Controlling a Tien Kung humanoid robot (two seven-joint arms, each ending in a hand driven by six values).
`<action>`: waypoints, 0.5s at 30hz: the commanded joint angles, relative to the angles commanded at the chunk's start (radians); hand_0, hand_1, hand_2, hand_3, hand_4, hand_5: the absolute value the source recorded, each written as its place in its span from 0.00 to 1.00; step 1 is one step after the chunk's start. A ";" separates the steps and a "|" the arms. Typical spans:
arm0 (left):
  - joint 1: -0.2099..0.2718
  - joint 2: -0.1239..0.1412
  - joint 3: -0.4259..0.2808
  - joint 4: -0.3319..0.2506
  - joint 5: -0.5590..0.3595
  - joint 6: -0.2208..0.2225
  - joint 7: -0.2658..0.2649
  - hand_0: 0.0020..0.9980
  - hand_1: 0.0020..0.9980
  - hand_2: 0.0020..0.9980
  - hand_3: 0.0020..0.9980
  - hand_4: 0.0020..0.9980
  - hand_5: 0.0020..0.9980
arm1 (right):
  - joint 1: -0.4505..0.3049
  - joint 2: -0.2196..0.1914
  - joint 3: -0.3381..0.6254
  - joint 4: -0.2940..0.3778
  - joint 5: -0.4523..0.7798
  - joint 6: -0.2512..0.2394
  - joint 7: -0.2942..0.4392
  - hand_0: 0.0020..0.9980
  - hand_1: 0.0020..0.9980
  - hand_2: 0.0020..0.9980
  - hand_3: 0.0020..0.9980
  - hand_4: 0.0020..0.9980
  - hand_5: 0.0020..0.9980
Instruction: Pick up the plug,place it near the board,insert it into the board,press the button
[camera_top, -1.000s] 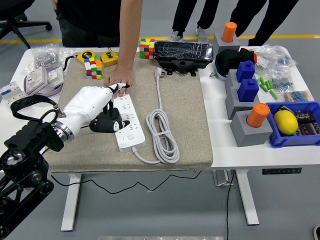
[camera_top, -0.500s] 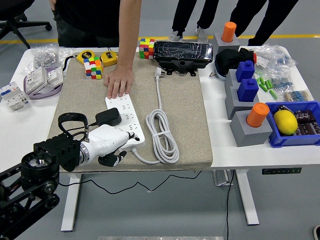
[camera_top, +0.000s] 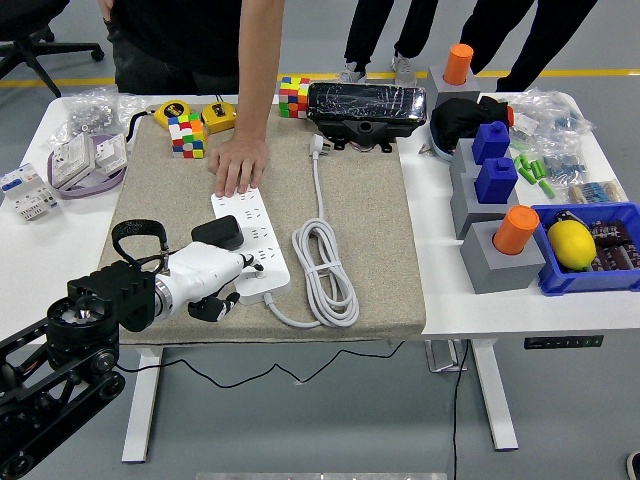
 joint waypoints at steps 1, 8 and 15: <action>0.000 0.000 0.002 0.002 0.000 0.001 -0.001 0.18 0.00 0.10 0.87 0.44 0.00 | 0.000 0.000 0.000 0.000 0.001 0.000 0.000 0.79 0.69 0.71 0.76 1.00 1.00; -0.001 -0.007 0.002 0.011 0.003 0.015 -0.006 0.18 0.00 0.10 0.87 0.43 0.00 | 0.004 -0.001 0.000 0.000 0.000 -0.001 0.000 0.79 0.69 0.71 0.76 1.00 1.00; -0.005 -0.014 0.008 0.031 0.005 0.014 -0.008 0.18 0.00 0.10 0.87 0.43 0.00 | 0.005 -0.001 -0.002 0.000 0.002 0.000 0.000 0.79 0.69 0.71 0.76 1.00 1.00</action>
